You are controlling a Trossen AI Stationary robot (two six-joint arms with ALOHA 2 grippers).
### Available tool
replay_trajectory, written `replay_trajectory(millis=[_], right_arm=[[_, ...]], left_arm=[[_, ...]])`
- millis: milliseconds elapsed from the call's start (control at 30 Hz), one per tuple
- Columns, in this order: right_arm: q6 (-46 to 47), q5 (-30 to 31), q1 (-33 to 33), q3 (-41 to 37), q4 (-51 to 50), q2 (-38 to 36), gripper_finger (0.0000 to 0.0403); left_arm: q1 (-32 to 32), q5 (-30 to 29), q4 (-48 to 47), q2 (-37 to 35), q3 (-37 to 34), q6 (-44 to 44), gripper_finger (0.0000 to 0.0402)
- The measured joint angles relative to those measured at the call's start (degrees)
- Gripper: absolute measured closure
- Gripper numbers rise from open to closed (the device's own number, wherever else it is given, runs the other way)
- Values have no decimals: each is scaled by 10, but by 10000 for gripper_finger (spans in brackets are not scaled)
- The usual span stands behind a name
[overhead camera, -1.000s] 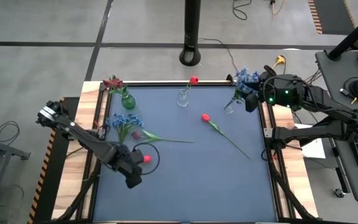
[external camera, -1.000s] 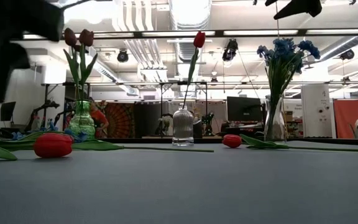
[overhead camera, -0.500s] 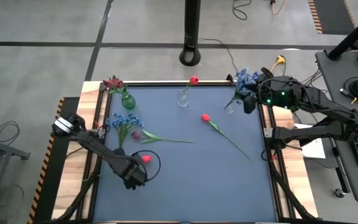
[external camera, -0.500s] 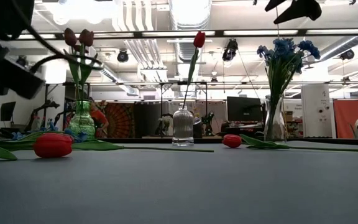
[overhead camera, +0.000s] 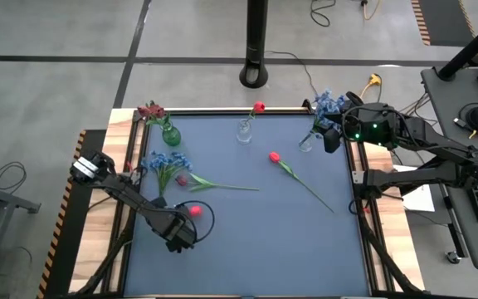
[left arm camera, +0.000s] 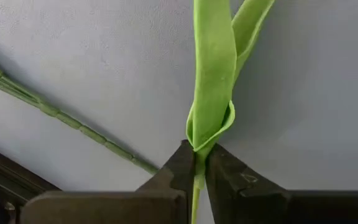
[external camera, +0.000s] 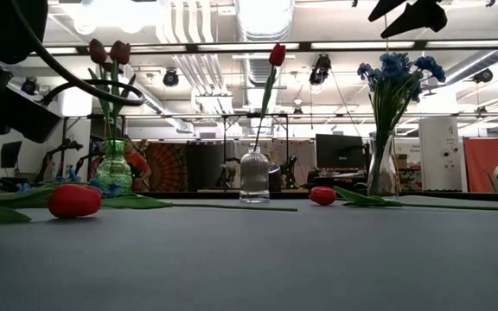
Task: Sort flowers into vase by color
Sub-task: Put the left red flower into the left transparent vase
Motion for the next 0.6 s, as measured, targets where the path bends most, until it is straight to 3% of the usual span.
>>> replay_trajectory(millis=[267,600], right_arm=[[-10,0,18,0,6,0,131],[-49,1,81,-39,92,0,131]], left_arm=[[-1,-67,0,-18,26,17,394],[-1,-279,48,-87,115,138,398]])
